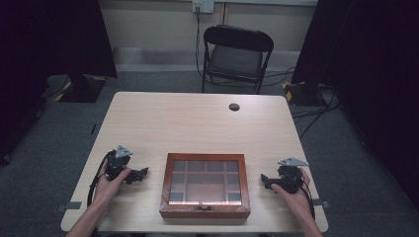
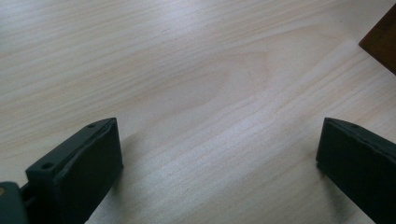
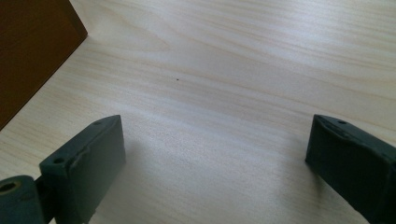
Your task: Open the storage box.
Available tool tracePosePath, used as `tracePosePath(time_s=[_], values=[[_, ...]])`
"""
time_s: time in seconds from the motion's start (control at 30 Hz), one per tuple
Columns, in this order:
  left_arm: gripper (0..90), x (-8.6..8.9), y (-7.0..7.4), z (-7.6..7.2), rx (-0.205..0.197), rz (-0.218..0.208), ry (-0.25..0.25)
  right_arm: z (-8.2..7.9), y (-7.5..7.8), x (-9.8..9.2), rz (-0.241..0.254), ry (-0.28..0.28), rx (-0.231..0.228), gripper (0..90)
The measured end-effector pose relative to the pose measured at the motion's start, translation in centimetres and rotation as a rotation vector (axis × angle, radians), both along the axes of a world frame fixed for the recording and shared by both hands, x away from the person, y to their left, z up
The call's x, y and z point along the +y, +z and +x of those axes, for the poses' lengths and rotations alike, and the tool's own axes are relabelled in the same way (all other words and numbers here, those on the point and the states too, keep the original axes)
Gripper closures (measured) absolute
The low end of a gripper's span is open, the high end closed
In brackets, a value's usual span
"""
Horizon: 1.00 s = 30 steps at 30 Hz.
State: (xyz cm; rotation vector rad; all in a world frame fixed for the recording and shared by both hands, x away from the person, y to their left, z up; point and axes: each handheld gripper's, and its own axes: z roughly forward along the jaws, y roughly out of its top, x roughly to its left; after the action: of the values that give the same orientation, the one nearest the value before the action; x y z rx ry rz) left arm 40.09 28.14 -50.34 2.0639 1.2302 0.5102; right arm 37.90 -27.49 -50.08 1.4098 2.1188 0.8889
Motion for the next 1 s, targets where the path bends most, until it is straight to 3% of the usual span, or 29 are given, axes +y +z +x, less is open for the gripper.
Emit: tracePosePath(time_s=[0.4,0.5,0.6,0.63,0.77,0.87,1.0], values=[[0.5,-0.1,0.1,0.0,0.009,-0.001,0.003,0.0,0.0,0.0,0.002,0.001,0.002,3.8],[4.6,-0.1,0.5,-0.3,0.027,0.021,-0.005,0.0,0.0,0.0,0.002,0.001,0.002,3.8],[15.7,-0.3,0.8,-0.5,0.019,0.01,-0.018,0.0,0.0,0.0,0.002,0.001,0.002,3.8],[19.0,-0.4,0.9,-0.5,0.033,-0.005,-0.029,0.0,0.0,0.0,0.002,0.001,0.002,3.8],[18.1,-0.6,1.3,-0.8,0.056,-0.031,-0.051,0.0,0.0,0.0,0.002,0.001,0.002,3.8],[18.3,-1.1,1.9,-1.3,0.023,-0.038,-0.053,0.0,0.0,0.0,0.002,0.002,0.002,3.8],[19.8,-1.8,2.5,-1.8,0.022,-0.091,-0.081,0.0,0.0,0.0,0.001,0.004,0.001,3.8]])
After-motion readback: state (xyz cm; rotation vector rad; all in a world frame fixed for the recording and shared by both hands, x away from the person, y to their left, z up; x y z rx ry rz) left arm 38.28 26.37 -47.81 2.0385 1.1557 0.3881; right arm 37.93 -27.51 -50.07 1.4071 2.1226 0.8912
